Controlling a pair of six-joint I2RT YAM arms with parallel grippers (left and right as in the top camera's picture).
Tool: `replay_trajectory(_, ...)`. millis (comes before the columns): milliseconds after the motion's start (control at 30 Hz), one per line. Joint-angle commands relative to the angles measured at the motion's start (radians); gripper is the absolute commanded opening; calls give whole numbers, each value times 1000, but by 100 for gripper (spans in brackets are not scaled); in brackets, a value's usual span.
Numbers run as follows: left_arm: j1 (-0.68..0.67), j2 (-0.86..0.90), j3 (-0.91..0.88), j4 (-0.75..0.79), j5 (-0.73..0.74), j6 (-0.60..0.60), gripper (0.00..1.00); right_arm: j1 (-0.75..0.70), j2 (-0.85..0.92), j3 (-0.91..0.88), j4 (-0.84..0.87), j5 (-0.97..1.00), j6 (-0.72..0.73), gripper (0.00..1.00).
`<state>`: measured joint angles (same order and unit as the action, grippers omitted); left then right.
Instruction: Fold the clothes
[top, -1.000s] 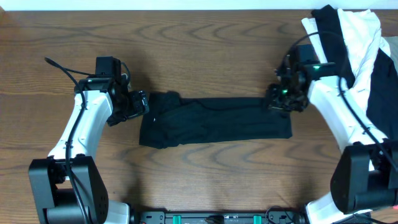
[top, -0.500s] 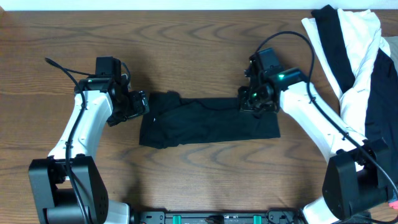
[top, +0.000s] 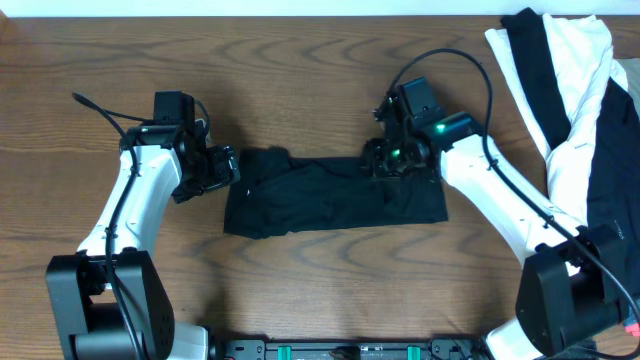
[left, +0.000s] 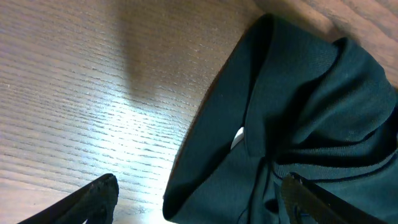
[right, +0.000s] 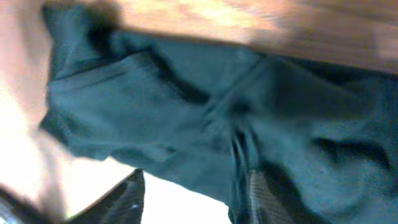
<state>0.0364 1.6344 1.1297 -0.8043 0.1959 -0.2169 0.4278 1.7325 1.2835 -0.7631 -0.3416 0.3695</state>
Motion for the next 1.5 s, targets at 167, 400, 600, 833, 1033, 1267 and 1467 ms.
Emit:
replay_trajectory(167,-3,6,-13,-2,2,-9,86,-4,-12,18,5,-56,-79,54)
replay_trajectory(400,-3,6,-13,-2,2,-9,87,-48,-12,18,-61,143,-59,50)
replay_trajectory(600,-3,6,-13,-3,3,-10,88,-68,-12,18,-27,237,-53,41)
replay_trajectory(833,-3,6,-13,-3,3,-10,87,-67,14,16,27,252,-53,50)
replay_trajectory(1033,-3,6,-13,-3,3,-10,87,-67,106,15,72,262,-52,44)
replay_trajectory(1267,-3,6,-13,-2,2,-10,88,-37,234,15,161,36,-110,40)
replay_trajectory(1467,-3,6,-13,-2,2,-10,88,-4,265,16,179,-5,-163,41)
